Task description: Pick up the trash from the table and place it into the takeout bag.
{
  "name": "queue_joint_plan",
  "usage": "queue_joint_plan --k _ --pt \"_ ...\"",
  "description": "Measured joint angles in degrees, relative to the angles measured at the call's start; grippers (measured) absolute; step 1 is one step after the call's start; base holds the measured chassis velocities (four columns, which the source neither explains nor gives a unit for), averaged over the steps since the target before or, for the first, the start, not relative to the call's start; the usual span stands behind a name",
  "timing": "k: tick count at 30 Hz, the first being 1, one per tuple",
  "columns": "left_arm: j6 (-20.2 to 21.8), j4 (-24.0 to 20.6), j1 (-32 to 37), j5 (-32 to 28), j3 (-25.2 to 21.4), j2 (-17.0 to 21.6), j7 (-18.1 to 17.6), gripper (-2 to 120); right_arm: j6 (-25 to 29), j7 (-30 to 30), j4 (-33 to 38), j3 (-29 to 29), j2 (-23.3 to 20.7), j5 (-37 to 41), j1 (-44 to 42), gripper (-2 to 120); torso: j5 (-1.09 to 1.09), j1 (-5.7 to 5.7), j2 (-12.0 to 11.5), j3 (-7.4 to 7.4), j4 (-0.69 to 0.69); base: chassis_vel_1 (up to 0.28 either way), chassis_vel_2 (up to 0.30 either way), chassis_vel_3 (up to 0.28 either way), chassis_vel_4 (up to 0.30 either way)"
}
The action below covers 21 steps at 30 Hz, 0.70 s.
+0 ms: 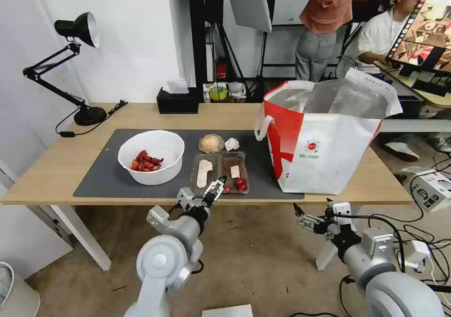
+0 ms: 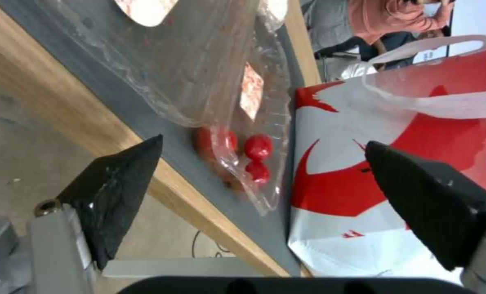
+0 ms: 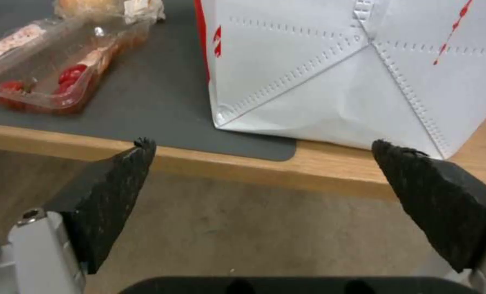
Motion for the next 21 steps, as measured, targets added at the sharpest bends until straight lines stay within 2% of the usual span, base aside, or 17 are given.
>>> queue_joint_plan --k 21 --pt "-1.05 2.34 -2.41 -0.23 -0.88 -0.34 -1.83 100 1.29 -0.62 -0.96 -0.76 -0.35 -1.59 -0.34 100 0.00 0.00 0.00 0.00 0.00 0.000 0.000 0.000 0.000"
